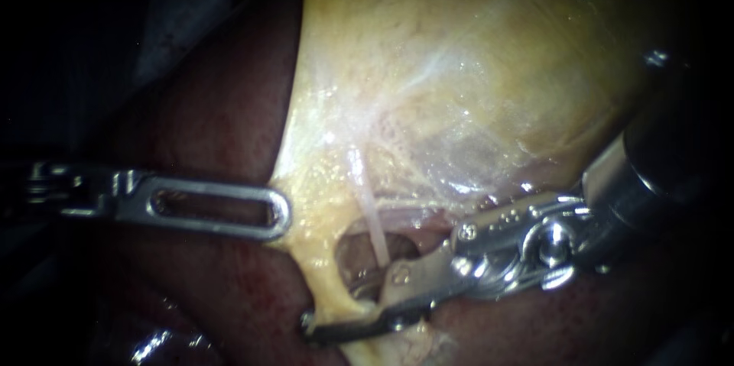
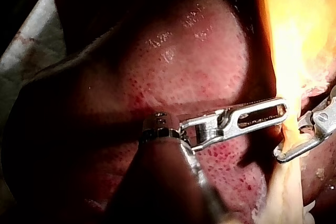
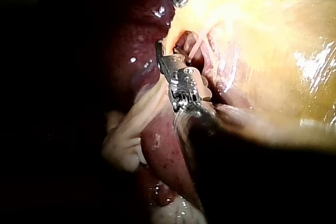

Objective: Going back first clip left tube

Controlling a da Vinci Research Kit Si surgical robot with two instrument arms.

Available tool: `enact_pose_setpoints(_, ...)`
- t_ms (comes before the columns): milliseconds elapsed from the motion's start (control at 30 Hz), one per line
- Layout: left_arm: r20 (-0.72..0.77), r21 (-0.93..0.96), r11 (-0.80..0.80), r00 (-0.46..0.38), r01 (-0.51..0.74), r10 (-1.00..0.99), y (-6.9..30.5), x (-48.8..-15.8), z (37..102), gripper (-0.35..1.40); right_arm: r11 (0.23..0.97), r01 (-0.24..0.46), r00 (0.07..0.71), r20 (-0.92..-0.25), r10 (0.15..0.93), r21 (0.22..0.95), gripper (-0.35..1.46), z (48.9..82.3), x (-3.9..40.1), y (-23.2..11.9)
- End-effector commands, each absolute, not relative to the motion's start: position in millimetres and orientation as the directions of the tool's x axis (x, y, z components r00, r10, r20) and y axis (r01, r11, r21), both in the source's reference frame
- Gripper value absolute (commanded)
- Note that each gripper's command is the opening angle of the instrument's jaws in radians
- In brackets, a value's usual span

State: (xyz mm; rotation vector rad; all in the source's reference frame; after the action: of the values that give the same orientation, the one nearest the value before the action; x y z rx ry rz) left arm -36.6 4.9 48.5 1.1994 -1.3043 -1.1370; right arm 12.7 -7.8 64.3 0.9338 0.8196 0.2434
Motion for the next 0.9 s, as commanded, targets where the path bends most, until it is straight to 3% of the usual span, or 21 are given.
enact_pose_setpoints(33, 0.069, 0.995, 0.070, -0.019, -0.067, -0.997, 4.9, -36.6, 48.5, -0.35, 0.592, 0.149, 0.681, -0.517, 0.519, 0.792, -0.35, 64.3, 12.8, -7.8)
enact_pose_setpoints(433, 0.069, 0.995, 0.070, -0.019, -0.067, -0.997, 4.9, -36.6, 48.5, -0.35, 0.592, 0.152, 0.682, -0.518, 0.517, 0.791, -0.35, 64.3, 12.7, -7.9)
enact_pose_setpoints(533, 0.069, 0.995, 0.070, -0.019, -0.067, -0.997, 4.8, -36.6, 48.5, -0.35, 0.589, 0.149, 0.683, -0.514, 0.520, 0.794, 0.01, 64.3, 12.8, -7.9)
enact_pose_setpoints(600, 0.069, 0.995, 0.070, -0.019, -0.067, -0.997, 4.8, -36.6, 48.4, -0.35, 0.604, 0.170, 0.679, -0.537, 0.501, 0.779, 0.15, 64.3, 12.8, -8.0)
enact_pose_setpoints(733, 0.069, 0.995, 0.070, -0.022, -0.065, -0.997, 4.7, -36.7, 48.3, -0.35, 0.633, 0.189, 0.668, -0.571, 0.478, 0.751, 0.36, 64.4, 12.8, -8.0)
enact_pose_setpoints(900, 0.069, 0.995, 0.070, -0.022, -0.065, -0.997, 4.7, -36.7, 48.2, -0.35, 0.652, 0.187, 0.658, -0.587, 0.472, 0.735, 0.44, 64.4, 12.8, -7.8)
